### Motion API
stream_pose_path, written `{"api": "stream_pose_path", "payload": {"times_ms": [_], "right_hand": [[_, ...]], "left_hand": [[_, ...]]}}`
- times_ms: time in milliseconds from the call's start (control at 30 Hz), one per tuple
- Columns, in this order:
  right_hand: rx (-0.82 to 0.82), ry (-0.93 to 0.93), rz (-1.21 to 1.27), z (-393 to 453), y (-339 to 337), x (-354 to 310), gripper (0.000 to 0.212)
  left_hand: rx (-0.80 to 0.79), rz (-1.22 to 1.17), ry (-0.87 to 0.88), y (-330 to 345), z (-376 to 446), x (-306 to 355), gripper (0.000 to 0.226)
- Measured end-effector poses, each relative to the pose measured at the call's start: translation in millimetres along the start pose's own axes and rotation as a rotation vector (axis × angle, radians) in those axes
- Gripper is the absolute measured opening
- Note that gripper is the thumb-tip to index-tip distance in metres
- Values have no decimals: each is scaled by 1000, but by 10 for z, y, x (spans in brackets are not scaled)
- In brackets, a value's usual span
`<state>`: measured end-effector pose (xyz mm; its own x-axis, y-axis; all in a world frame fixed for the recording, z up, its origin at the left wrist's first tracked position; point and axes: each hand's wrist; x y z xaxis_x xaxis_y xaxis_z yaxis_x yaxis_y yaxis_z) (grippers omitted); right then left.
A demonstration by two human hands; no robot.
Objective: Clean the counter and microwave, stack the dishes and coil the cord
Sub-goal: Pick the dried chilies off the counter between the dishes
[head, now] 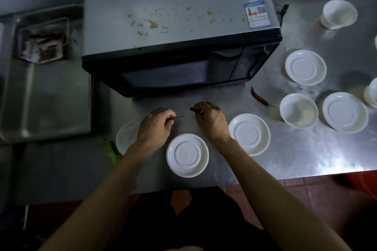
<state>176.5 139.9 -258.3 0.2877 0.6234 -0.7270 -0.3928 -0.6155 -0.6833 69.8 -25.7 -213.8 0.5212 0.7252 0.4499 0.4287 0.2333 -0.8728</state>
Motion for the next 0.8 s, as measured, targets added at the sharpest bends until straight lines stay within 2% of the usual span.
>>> {"api": "stream_pose_path", "payload": {"times_ms": [400, 533, 667, 800], "right_hand": [[-77, -151, 65, 282, 731, -1042, 25], [-102, -140, 74, 381, 1120, -1482, 22], [-73, -145, 124, 450, 1549, -1934, 15], [-94, -189, 125, 634, 1983, -2398, 17]], "left_hand": [[150, -129, -98, -675, -250, -1046, 16], [206, -190, -107, -975, -304, -1598, 17], [261, -194, -192, -1309, -288, -2235, 16], [285, -196, -208, -1664, -173, -2863, 15]]}}
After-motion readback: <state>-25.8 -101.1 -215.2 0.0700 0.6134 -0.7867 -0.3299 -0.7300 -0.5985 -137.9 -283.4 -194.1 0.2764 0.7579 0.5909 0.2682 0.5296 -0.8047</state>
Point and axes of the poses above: each hand's wrist, its own z-axis towards the middle knuckle, its own y-axis out of the palm, x = y × z, and after that the axes turned 3 degrees about -y, right-handed
